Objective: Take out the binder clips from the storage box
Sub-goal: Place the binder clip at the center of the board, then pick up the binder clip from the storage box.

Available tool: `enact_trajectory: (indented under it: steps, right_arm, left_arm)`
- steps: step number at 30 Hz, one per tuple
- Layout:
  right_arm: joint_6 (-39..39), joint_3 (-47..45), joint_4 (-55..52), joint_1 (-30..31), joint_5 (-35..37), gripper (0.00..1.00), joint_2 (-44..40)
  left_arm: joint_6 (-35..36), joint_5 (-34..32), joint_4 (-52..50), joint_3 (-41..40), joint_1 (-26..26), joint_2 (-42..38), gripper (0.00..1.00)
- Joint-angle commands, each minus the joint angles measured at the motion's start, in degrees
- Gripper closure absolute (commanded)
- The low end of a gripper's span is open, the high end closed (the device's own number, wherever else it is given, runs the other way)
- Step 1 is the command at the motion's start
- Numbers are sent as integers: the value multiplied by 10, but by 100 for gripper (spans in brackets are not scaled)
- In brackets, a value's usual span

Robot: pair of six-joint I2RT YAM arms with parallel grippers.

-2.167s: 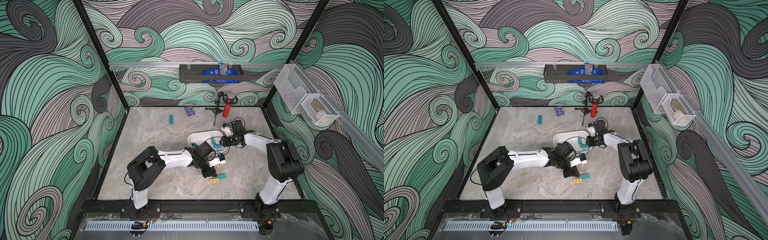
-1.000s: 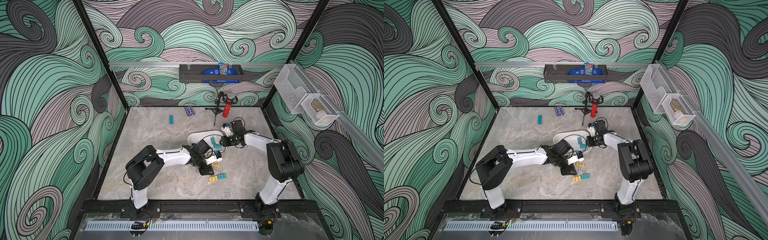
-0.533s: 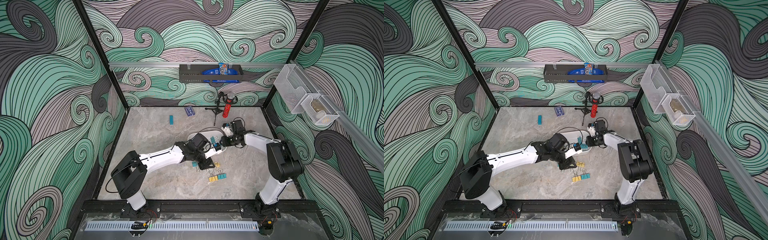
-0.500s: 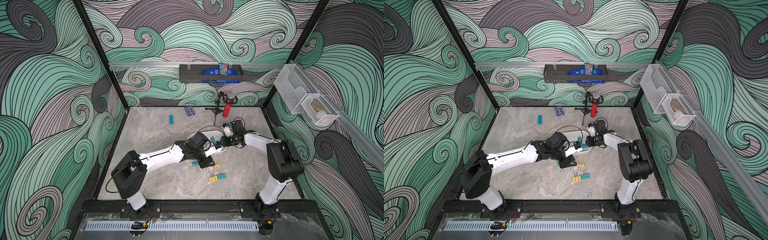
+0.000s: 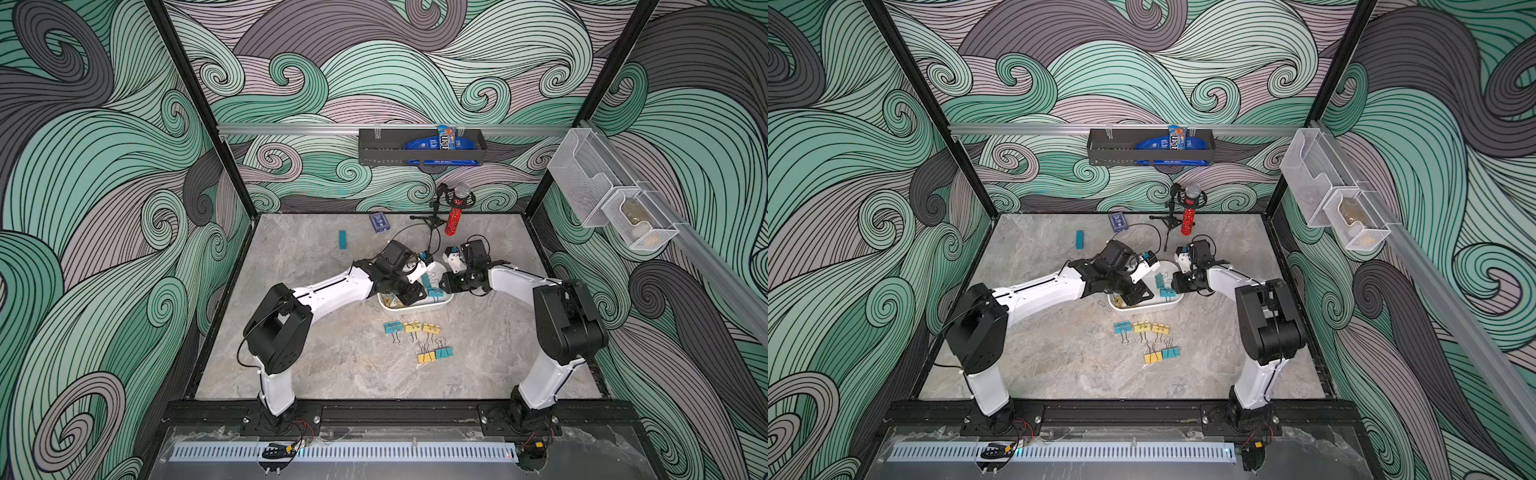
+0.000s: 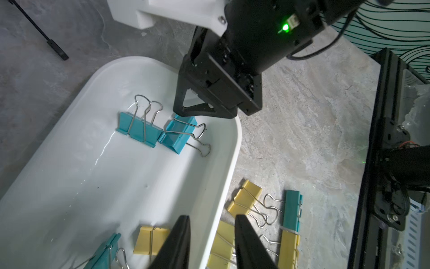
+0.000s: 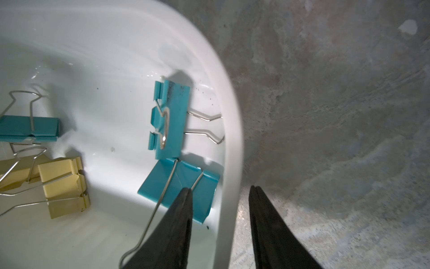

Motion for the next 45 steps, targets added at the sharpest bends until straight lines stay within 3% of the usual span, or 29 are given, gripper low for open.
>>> enact_trajectory:
  steps: [1, 19, 45]
  right_arm:
    - [-4, -5, -4, 3, -4, 57, -11]
    - [5, -11, -4, 2, 0, 57, -44]
    - [12, -20, -21, -10, 7, 57, -86]
  left_arm:
    - [-19, 2, 2, 42, 0, 29, 65]
    - [-81, -93, 37, 154, 0, 154, 63]
    - [-118, -133, 116, 227, -7, 240, 63]
